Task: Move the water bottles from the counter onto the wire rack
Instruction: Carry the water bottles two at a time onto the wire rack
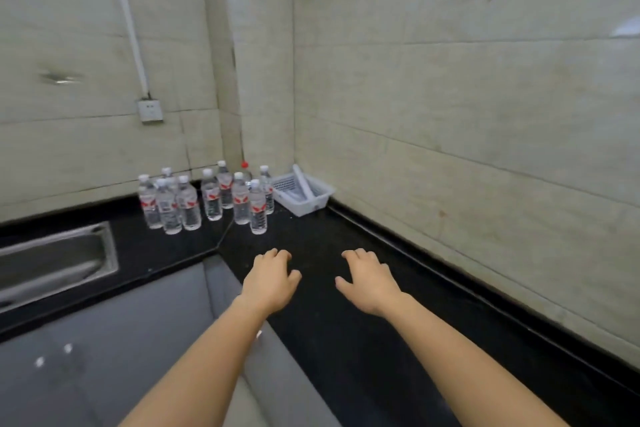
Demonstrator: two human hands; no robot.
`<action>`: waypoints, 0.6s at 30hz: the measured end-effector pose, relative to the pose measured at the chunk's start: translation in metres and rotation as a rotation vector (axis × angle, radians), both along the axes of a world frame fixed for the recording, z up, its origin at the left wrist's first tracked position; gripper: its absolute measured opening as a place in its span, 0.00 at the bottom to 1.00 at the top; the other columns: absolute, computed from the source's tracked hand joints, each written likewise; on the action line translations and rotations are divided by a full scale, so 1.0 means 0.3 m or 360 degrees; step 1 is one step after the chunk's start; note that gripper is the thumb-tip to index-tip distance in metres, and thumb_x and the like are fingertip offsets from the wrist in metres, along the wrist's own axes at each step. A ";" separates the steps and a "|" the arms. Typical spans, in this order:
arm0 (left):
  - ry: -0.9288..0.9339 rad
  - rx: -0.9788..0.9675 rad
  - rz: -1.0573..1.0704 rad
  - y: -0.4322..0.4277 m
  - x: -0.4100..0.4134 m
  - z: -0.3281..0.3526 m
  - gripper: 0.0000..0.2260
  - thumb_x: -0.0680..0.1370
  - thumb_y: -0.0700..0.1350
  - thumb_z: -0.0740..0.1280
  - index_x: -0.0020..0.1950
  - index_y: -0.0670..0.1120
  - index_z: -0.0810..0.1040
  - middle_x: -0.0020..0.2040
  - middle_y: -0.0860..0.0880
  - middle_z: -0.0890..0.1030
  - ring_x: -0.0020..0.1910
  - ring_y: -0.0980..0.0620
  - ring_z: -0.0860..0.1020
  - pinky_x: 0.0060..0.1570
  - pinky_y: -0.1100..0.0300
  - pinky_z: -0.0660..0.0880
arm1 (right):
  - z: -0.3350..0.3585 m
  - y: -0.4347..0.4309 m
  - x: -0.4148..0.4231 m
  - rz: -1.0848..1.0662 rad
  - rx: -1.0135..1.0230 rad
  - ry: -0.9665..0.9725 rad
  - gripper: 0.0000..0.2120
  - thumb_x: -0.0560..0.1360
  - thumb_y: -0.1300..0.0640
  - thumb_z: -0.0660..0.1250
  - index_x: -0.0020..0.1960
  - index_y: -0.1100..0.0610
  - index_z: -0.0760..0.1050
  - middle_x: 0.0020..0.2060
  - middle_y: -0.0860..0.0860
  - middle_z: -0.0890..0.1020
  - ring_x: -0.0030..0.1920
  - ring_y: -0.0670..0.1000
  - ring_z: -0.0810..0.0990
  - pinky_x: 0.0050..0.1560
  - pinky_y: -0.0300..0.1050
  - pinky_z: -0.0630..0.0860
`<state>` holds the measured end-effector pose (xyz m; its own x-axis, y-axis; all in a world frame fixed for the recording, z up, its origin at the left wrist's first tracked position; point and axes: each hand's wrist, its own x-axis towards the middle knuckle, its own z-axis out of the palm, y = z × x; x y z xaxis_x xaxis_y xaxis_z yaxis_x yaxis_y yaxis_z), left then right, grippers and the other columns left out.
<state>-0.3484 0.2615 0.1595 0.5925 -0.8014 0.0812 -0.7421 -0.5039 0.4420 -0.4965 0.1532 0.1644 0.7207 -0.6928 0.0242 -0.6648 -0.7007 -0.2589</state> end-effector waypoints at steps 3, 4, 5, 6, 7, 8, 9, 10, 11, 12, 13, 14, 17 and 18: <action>0.0017 0.0017 0.0135 0.024 0.186 -0.034 0.20 0.78 0.49 0.59 0.69 0.45 0.68 0.71 0.44 0.68 0.71 0.45 0.63 0.67 0.51 0.65 | -0.024 -0.003 0.237 0.0138 0.0013 0.0036 0.28 0.79 0.47 0.60 0.75 0.55 0.59 0.71 0.53 0.66 0.71 0.55 0.65 0.67 0.56 0.66; 0.0028 0.0023 0.0166 0.024 0.249 -0.047 0.20 0.78 0.49 0.59 0.70 0.45 0.68 0.71 0.44 0.68 0.72 0.45 0.63 0.67 0.51 0.65 | -0.035 -0.009 0.314 0.0178 0.0016 0.0049 0.28 0.79 0.47 0.60 0.75 0.55 0.59 0.71 0.53 0.66 0.70 0.55 0.65 0.67 0.55 0.67; 0.0034 0.0028 0.0194 0.021 0.316 -0.061 0.20 0.78 0.49 0.59 0.70 0.45 0.68 0.71 0.44 0.68 0.72 0.45 0.63 0.68 0.51 0.65 | -0.046 -0.019 0.393 0.0220 0.0016 0.0059 0.28 0.79 0.47 0.60 0.75 0.55 0.59 0.71 0.53 0.66 0.70 0.55 0.65 0.67 0.55 0.67; 0.0039 0.0034 0.0221 0.013 0.385 -0.075 0.20 0.78 0.49 0.59 0.70 0.45 0.68 0.71 0.44 0.68 0.72 0.45 0.63 0.68 0.51 0.65 | -0.056 -0.033 0.470 0.0261 0.0012 0.0068 0.27 0.79 0.47 0.60 0.75 0.55 0.59 0.71 0.53 0.66 0.70 0.55 0.65 0.66 0.56 0.67; 0.0045 0.0044 0.0244 0.003 0.455 -0.085 0.20 0.78 0.49 0.59 0.70 0.45 0.68 0.71 0.44 0.68 0.72 0.45 0.63 0.68 0.51 0.65 | -0.063 -0.049 0.548 0.0298 0.0011 0.0075 0.27 0.79 0.47 0.59 0.75 0.55 0.59 0.71 0.53 0.66 0.70 0.56 0.65 0.66 0.56 0.66; 0.0055 0.0054 0.0269 -0.011 0.528 -0.092 0.21 0.78 0.49 0.59 0.70 0.45 0.68 0.71 0.44 0.68 0.72 0.45 0.62 0.68 0.51 0.64 | -0.068 -0.069 0.626 0.0331 0.0013 0.0079 0.27 0.79 0.47 0.59 0.75 0.55 0.59 0.71 0.53 0.66 0.70 0.56 0.65 0.66 0.56 0.66; 0.0066 0.0061 0.0294 -0.027 0.602 -0.097 0.21 0.78 0.49 0.59 0.70 0.44 0.67 0.71 0.44 0.67 0.72 0.44 0.62 0.68 0.52 0.64 | -0.071 -0.091 0.704 0.0358 0.0023 0.0083 0.28 0.79 0.48 0.60 0.75 0.55 0.59 0.71 0.53 0.66 0.70 0.56 0.65 0.67 0.56 0.66; 0.0076 0.0068 0.0316 -0.045 0.675 -0.098 0.21 0.78 0.49 0.59 0.70 0.44 0.68 0.71 0.44 0.68 0.72 0.44 0.63 0.68 0.52 0.63 | -0.073 -0.115 0.780 0.0378 0.0036 0.0088 0.28 0.79 0.48 0.60 0.75 0.55 0.59 0.71 0.53 0.66 0.70 0.55 0.65 0.67 0.56 0.66; 0.0084 0.0075 0.0339 -0.063 0.745 -0.100 0.20 0.78 0.48 0.58 0.69 0.44 0.68 0.70 0.44 0.68 0.71 0.43 0.63 0.68 0.53 0.63 | -0.076 -0.139 0.854 0.0393 0.0048 0.0100 0.28 0.78 0.48 0.60 0.75 0.55 0.59 0.71 0.53 0.66 0.70 0.55 0.65 0.67 0.56 0.66; 0.0092 0.0078 0.0361 -0.080 0.811 -0.104 0.20 0.78 0.48 0.58 0.69 0.44 0.69 0.70 0.44 0.69 0.70 0.43 0.64 0.67 0.54 0.63 | -0.081 -0.163 0.925 0.0409 0.0053 0.0114 0.27 0.78 0.48 0.60 0.75 0.55 0.59 0.70 0.53 0.67 0.70 0.55 0.65 0.67 0.56 0.66; 0.0104 0.0082 0.0380 -0.094 0.871 -0.110 0.20 0.78 0.48 0.59 0.69 0.44 0.69 0.69 0.44 0.69 0.70 0.44 0.64 0.67 0.54 0.64 | -0.088 -0.187 0.994 0.0423 0.0058 0.0126 0.27 0.78 0.47 0.60 0.74 0.55 0.60 0.70 0.53 0.67 0.70 0.55 0.65 0.67 0.56 0.66; 0.0119 0.0084 0.0394 -0.106 0.928 -0.120 0.20 0.78 0.48 0.59 0.69 0.45 0.69 0.70 0.45 0.68 0.70 0.44 0.64 0.66 0.53 0.64 | -0.097 -0.209 1.059 0.0431 0.0066 0.0140 0.28 0.78 0.47 0.60 0.74 0.55 0.59 0.70 0.53 0.67 0.70 0.55 0.65 0.67 0.56 0.66; 0.0178 0.0092 0.0425 -0.126 1.092 -0.168 0.20 0.78 0.49 0.58 0.70 0.45 0.67 0.72 0.45 0.66 0.72 0.45 0.62 0.67 0.53 0.64 | -0.130 -0.253 1.240 0.0449 0.0091 0.0218 0.28 0.78 0.47 0.60 0.75 0.55 0.58 0.71 0.54 0.66 0.72 0.56 0.63 0.68 0.57 0.65; 0.0192 0.0091 0.0437 -0.130 1.148 -0.184 0.21 0.78 0.49 0.58 0.70 0.45 0.67 0.72 0.45 0.66 0.72 0.45 0.62 0.67 0.53 0.64 | -0.141 -0.262 1.298 0.0460 0.0089 0.0238 0.28 0.78 0.47 0.60 0.75 0.56 0.59 0.71 0.54 0.66 0.72 0.56 0.63 0.68 0.56 0.65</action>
<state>-0.0040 0.2224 0.1043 0.7904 -0.6110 -0.0437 -0.5183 -0.7051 0.4840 -0.1072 0.0748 0.1222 0.8804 -0.4564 -0.1290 -0.4742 -0.8534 -0.2166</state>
